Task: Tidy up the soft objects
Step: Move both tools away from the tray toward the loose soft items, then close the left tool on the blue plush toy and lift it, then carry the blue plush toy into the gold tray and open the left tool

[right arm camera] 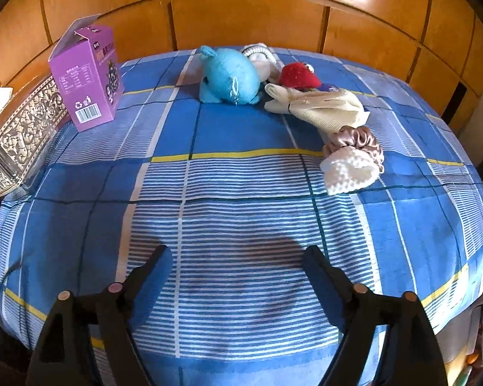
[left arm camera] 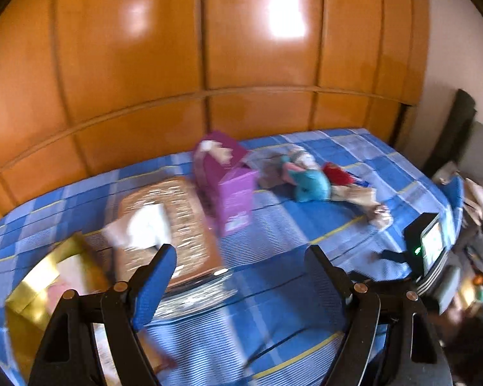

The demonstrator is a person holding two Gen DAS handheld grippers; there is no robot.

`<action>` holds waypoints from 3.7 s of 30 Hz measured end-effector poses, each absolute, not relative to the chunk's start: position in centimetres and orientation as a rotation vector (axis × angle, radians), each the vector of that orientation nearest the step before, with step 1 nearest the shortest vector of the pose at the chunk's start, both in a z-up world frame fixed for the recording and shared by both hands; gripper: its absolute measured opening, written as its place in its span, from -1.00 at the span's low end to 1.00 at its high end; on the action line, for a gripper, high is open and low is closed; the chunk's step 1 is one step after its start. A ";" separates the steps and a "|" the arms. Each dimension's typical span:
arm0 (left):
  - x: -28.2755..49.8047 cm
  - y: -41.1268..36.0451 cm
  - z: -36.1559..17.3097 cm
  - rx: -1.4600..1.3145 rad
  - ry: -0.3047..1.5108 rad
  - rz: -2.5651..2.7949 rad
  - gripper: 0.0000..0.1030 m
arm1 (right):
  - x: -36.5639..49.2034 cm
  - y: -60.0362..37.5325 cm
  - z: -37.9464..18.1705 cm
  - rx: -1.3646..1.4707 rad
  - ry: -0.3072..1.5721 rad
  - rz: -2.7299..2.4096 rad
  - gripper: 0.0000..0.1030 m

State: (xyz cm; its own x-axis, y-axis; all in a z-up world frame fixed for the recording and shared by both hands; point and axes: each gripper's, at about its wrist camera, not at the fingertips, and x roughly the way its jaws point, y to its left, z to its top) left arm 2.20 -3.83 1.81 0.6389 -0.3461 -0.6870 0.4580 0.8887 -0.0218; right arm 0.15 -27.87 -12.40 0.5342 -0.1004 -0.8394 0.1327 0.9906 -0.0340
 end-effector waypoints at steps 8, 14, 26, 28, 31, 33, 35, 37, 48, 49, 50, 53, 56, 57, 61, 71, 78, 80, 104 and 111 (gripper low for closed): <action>6.8 -12.2 -0.1 0.154 0.845 -0.566 0.45 | -0.2 -28.0 -12.5 0.048 0.956 -0.138 0.74; 10.5 -18.0 -2.9 0.179 0.910 -0.587 0.40 | -0.3 -28.1 -12.7 0.056 0.946 -0.133 0.78; 18.4 -25.8 -8.8 0.198 1.056 -0.549 0.46 | -0.2 -28.0 -12.9 0.070 0.934 -0.124 0.90; 19.6 -26.6 -9.5 0.193 1.072 -0.539 0.47 | -0.2 -28.0 -13.0 0.071 0.931 -0.120 0.93; 20.9 -27.4 -10.7 0.210 1.090 -0.524 0.45 | -0.2 -28.1 -13.0 0.076 0.931 -0.116 0.95; 21.3 -27.7 -11.8 0.199 1.122 -0.558 0.12 | -0.2 -28.1 -13.0 0.078 0.932 -0.116 0.95; 20.8 -27.6 -11.8 0.190 1.102 -0.572 0.05 | -0.2 -28.1 -13.0 0.078 0.932 -0.115 0.95; 20.2 -27.3 -11.6 0.198 1.090 -0.583 -0.01 | -0.1 -28.2 -13.0 0.081 0.934 -0.113 0.95; 20.6 -25.2 -6.8 0.148 1.078 -0.591 0.00 | 0.2 -28.2 -13.0 0.068 0.950 -0.114 0.95; 20.8 -24.9 -5.8 0.143 1.059 -0.585 0.00 | 0.2 -28.2 -13.0 0.068 0.951 -0.114 0.95; 21.1 -24.5 -4.7 0.138 1.037 -0.577 0.00 | 0.3 -28.2 -13.1 0.066 0.952 -0.114 0.95; 22.9 -23.1 -1.9 0.116 0.998 -0.537 0.01 | 0.2 -28.3 -13.1 0.065 0.954 -0.112 0.95; 25.1 -20.5 0.9 0.063 0.961 -0.470 0.01 | 0.2 -28.3 -13.0 0.062 0.959 -0.110 0.95; 25.5 -19.7 1.5 0.054 0.948 -0.452 0.01 | 0.2 -28.3 -13.0 0.061 0.960 -0.110 0.95; 27.2 -15.0 4.8 0.004 0.885 -0.367 0.01 | 0.2 -28.2 -13.0 0.057 0.962 -0.112 0.95; 25.2 -0.2 6.4 -0.084 0.834 -0.173 0.03 | 0.2 -28.0 -13.1 0.045 0.959 -0.121 0.95; 18.2 8.9 4.4 -0.114 0.813 -0.083 0.03 | 0.1 -27.9 -13.1 0.042 0.957 -0.133 0.95; 15.9 10.8 3.8 -0.134 0.810 -0.066 0.04 | 0.1 -27.8 -13.1 0.041 0.957 -0.138 0.95; 5.3 24.7 -6.8 -0.408 0.888 0.164 0.17 | 1.0 -28.0 -13.2 0.031 1.027 -0.129 0.89; 7.2 25.7 -6.6 -0.363 0.871 0.185 0.33 | 3.4 -29.0 -10.7 0.023 1.030 -0.105 0.64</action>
